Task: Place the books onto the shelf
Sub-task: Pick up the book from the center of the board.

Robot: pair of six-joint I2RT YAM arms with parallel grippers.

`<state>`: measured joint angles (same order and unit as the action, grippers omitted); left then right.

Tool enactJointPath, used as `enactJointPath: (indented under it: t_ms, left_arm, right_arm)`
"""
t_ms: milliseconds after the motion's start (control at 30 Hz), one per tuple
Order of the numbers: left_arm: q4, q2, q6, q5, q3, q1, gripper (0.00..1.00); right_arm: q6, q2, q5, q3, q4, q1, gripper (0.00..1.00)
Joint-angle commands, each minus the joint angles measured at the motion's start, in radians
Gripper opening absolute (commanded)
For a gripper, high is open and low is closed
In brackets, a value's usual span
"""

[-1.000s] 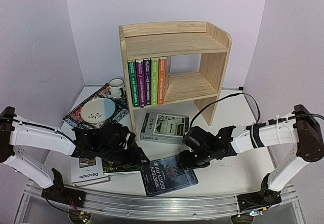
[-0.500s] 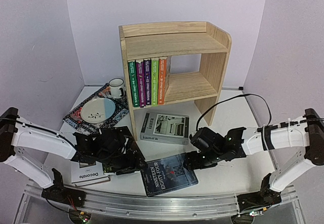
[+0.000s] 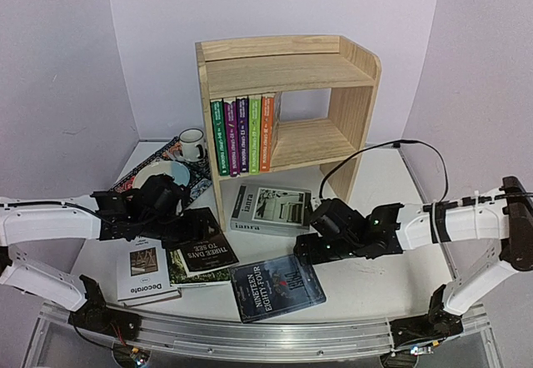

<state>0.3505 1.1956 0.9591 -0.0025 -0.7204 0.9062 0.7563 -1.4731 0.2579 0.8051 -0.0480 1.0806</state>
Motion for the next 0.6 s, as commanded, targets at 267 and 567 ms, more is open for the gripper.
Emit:
enactJointPath:
  t_ms: [267, 567]
  left_arm:
    - [0.070, -0.021, -0.137, 0.060, -0.036, -0.147, 0.78]
    - [0.070, -0.035, -0.146, 0.063, -0.024, -0.152, 0.79]
  right_arm:
    - [0.157, -0.106, -0.085, -0.031, -0.310, -0.243, 0.47]
    - [0.214, -0.171, -0.146, -0.007, -0.367, -0.318, 0.31]
